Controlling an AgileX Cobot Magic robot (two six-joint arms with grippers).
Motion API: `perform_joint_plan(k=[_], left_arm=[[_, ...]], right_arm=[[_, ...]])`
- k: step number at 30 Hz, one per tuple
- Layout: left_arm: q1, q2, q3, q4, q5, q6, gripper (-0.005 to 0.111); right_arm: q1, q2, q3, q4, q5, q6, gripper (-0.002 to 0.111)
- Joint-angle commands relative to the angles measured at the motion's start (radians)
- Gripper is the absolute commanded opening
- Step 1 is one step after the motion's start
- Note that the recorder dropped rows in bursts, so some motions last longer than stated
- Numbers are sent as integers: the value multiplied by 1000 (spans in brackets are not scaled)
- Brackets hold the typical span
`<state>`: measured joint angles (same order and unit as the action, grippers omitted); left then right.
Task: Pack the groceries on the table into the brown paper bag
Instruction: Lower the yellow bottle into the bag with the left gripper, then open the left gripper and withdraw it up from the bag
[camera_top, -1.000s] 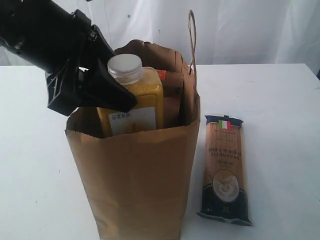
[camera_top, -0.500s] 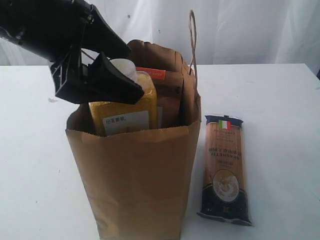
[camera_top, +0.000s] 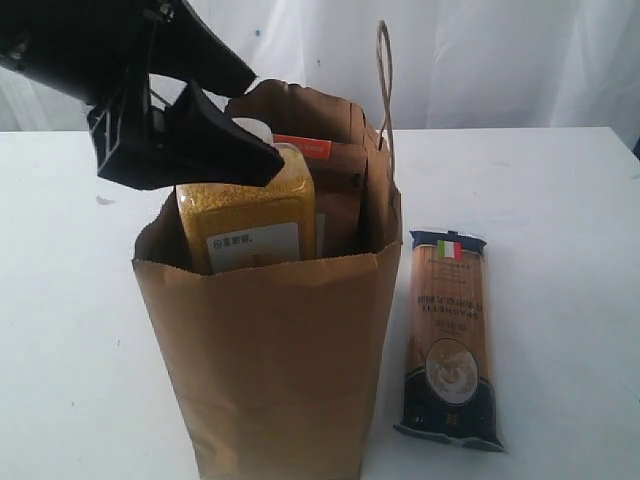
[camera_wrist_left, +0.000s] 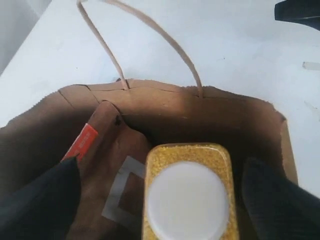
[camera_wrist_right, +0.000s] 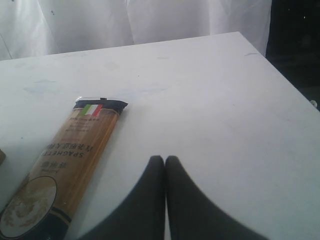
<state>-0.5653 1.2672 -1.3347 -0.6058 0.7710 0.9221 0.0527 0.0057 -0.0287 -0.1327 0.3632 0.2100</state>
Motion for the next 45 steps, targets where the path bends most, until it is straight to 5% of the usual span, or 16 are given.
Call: perform_joint_plan(k=[1, 9, 20, 33, 45], left_arm=[[-5, -58, -4, -21, 30, -8, 87], [-5, -163, -4, -16, 94, -118, 76], [-5, -426, 24, 224, 103, -499, 0], [-5, -590, 211, 256, 85, -772, 0], [-5, -592, 211, 348, 106, -764, 0]], right_arm=[[-4, -6, 2, 1, -6, 3, 0], [-4, -6, 2, 1, -6, 3, 0], [-4, -6, 2, 1, -6, -12, 0], [-4, -6, 2, 1, -6, -12, 0], [-4, -6, 2, 1, -6, -12, 0]])
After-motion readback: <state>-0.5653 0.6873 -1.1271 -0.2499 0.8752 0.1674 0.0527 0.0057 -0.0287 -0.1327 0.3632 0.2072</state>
